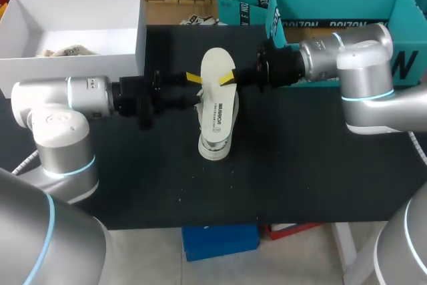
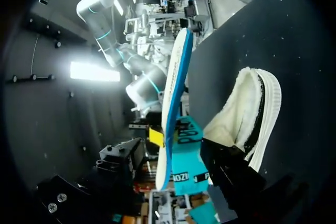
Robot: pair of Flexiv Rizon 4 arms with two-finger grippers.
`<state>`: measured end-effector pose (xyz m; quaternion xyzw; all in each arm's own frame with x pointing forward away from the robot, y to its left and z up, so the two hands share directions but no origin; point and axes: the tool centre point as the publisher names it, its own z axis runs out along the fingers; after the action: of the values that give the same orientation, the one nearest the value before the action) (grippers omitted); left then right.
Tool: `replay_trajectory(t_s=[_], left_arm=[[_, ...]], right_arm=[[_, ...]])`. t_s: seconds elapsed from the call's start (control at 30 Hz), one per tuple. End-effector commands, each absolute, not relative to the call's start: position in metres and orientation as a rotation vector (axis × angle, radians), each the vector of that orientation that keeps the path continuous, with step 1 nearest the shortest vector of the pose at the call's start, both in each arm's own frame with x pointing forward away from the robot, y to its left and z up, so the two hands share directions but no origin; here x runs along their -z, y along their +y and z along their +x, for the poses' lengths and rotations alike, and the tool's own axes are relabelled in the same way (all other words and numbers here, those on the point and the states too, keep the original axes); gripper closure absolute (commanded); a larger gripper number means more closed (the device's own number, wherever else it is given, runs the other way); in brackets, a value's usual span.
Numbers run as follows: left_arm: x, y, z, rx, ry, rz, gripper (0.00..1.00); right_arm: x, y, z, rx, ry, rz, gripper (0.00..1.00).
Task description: Take the shoe out of the shoebox, open the shoe tongue, remove and reinsert the insole, then place the shoe into the shoebox
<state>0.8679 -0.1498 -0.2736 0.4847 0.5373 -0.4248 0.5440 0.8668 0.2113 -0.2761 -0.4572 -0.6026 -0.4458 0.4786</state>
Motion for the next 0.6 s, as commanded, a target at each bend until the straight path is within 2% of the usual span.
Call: replay_trajectory(t_s=[0.03, 0.3, 0.43, 0.6], left_arm=[[0.276, -0.159, 0.872, 0.992, 1.273, 1.138, 0.42], [0.273, -0.169, 0.883, 0.983, 1.258, 1.123, 0.45], [0.274, -0.173, 0.886, 0.981, 1.252, 1.119, 0.58], [0.275, -0.176, 0.888, 0.984, 1.247, 1.114, 0.6]], right_arm=[[0.277, 0.212, 0.867, 1.087, -1.472, -1.117, 1.0], [0.277, 0.212, 0.867, 1.087, -1.472, -1.117, 1.0], [0.277, 0.212, 0.867, 1.087, -1.472, -1.117, 1.0], [0.277, 0.212, 0.867, 1.087, -1.472, -1.117, 1.0]])
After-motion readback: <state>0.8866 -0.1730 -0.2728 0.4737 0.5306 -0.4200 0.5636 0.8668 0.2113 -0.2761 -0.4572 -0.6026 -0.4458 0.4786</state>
